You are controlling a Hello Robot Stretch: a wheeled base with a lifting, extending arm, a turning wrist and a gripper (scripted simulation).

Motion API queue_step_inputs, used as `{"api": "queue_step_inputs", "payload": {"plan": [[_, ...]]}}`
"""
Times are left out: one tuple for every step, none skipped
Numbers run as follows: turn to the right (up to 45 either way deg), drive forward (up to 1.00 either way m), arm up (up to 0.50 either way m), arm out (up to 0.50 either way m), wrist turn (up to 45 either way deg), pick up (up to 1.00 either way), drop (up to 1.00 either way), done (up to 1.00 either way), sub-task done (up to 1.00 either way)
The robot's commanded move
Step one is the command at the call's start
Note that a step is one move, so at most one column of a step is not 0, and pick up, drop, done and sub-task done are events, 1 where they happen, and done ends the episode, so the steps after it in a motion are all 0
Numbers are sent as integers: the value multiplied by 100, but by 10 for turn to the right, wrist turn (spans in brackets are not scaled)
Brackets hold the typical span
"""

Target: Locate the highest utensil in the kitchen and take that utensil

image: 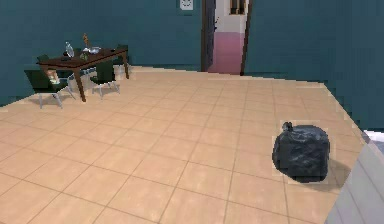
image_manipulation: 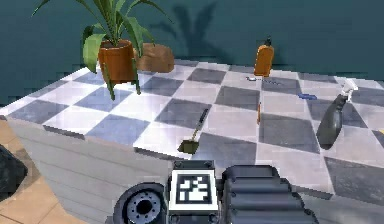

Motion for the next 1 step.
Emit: {"api": "queue_step_inputs", "payload": {"plan": [[0,0,0,20,0,0,0,0,0]]}}
